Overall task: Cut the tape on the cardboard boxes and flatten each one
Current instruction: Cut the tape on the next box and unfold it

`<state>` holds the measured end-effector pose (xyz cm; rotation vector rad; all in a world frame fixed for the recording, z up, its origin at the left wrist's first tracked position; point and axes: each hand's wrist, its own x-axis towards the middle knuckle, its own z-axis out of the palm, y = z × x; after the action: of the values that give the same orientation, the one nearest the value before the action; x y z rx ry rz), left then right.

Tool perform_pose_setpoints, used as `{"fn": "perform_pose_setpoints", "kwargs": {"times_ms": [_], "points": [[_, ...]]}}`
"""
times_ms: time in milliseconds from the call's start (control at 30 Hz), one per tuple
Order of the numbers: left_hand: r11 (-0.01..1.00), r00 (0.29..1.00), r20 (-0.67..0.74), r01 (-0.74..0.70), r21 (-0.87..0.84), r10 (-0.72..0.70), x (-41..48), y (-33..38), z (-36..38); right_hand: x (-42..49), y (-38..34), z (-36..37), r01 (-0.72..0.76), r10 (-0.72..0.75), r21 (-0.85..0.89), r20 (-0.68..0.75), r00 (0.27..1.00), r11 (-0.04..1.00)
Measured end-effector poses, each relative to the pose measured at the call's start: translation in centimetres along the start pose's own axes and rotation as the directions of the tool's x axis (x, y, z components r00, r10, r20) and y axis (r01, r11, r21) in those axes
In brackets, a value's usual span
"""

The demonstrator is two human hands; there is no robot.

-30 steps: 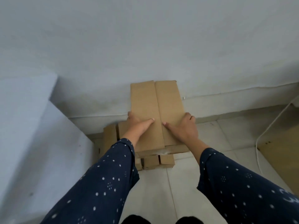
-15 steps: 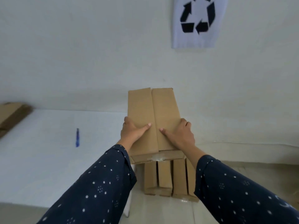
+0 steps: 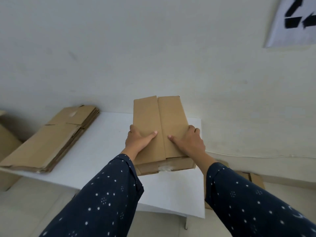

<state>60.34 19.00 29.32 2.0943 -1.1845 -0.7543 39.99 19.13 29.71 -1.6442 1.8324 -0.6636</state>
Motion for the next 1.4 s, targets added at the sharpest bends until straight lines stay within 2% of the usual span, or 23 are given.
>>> {"fn": "perform_pose_setpoints", "kwargs": {"times_ms": [433,567,700,833,933,1033,1167,1267,1333,1400], "points": [[0.992,0.996,-0.023,0.083,-0.098,-0.085,13.0,-7.6,-9.8,6.5,-12.5,11.2,0.059,-0.064,0.051,0.107,0.992,0.997],[0.991,0.996,0.050,0.084,-0.099,-0.080,17.1,-9.8,-11.2,8.1,-14.5,14.7,0.016,-0.025,0.099,0.097,0.995,0.995],[0.988,0.973,0.228,0.072,-0.138,-0.039,21.1,-12.2,-11.5,9.3,-16.2,17.6,-0.110,0.099,0.214,0.061,0.993,0.971],[0.982,0.916,0.396,0.128,-0.141,-0.063,23.7,-14.1,-10.9,9.2,-17.3,19.1,-0.238,0.228,0.303,0.068,0.971,0.923],[0.965,0.826,0.559,0.197,-0.174,-0.068,25.5,-15.9,-10.0,8.2,-18.6,20.4,-0.292,0.277,0.295,0.091,0.956,0.910],[0.946,0.710,0.703,0.261,-0.191,-0.053,26.2,-17.2,-9.3,6.7,-20.1,21.6,-0.327,0.326,0.165,0.037,0.945,0.930],[0.904,0.619,0.783,0.370,-0.213,-0.069,25.1,-16.0,-11.1,5.3,-22.0,23.7,-0.387,0.385,0.010,-0.125,0.915,0.922],[0.891,0.520,0.853,0.401,-0.214,-0.030,25.6,-14.6,-12.0,4.4,-24.1,25.0,-0.360,0.322,-0.184,-0.206,0.924,0.915],[0.882,0.487,0.873,0.402,-0.244,0.020,25.6,-13.5,-12.5,4.3,-25.3,25.7,-0.310,0.259,-0.284,-0.203,0.944,0.907],[0.877,0.500,0.866,0.412,-0.248,0.010,25.8,-13.4,-13.0,4.6,-25.8,25.8,-0.277,0.238,-0.287,-0.162,0.958,0.917]]}}
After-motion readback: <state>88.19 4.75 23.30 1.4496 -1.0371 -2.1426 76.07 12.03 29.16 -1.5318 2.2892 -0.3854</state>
